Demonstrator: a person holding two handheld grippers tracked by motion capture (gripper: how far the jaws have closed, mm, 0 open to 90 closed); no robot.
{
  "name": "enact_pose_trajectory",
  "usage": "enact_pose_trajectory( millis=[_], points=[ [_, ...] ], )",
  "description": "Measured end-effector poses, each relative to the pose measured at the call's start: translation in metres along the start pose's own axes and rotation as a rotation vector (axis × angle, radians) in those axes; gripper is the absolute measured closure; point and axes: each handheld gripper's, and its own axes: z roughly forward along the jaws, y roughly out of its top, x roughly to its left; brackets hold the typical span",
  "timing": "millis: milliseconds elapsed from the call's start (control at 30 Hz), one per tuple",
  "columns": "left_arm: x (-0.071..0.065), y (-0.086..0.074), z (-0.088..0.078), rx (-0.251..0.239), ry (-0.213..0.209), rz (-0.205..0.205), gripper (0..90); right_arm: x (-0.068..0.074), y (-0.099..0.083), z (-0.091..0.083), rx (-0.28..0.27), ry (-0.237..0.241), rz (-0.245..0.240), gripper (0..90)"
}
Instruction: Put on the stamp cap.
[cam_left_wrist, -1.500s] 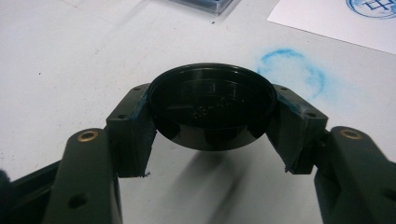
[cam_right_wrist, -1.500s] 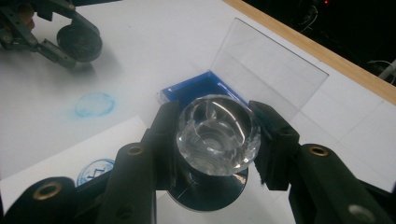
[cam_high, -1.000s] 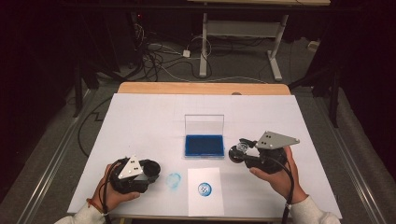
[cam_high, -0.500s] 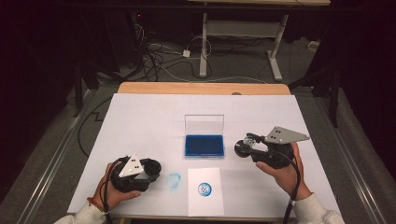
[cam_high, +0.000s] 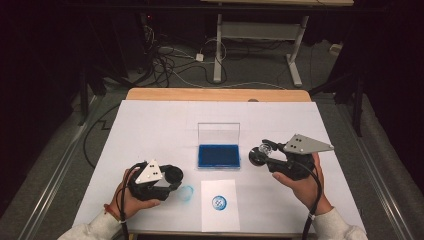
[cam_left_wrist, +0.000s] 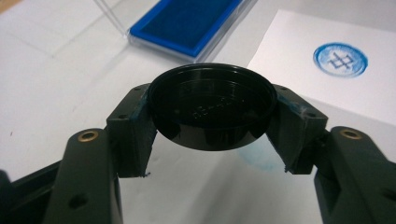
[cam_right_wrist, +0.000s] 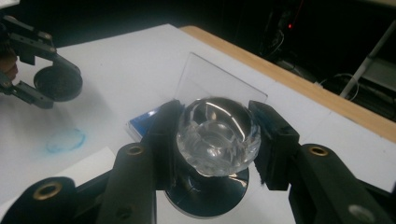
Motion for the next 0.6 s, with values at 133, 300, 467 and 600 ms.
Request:
enact_pose_trajectory(
  millis=[133, 300, 467, 600],
  points=[
    [-0.002, 0.008, 0.008, -0.011, -0.017, -0.001, 37.0, 0.004, 0.003, 0.002, -0.005, 0.017, 0.002, 57.1],
    [-0.008, 0.017, 0.016, -0.028, -0.043, 0.007, 37.0, 0.013, 0.007, 0.005, -0.046, 0.023, -0.010, 57.1],
    [-0.016, 0.027, 0.024, -0.037, -0.079, 0.044, 36.9, 0.024, 0.013, 0.016, -0.050, 0.061, -0.020, 57.1],
    [-0.024, 0.034, 0.032, -0.045, -0.116, 0.066, 37.0, 0.035, 0.019, 0.024, -0.066, 0.094, -0.025, 57.1]
  ],
)
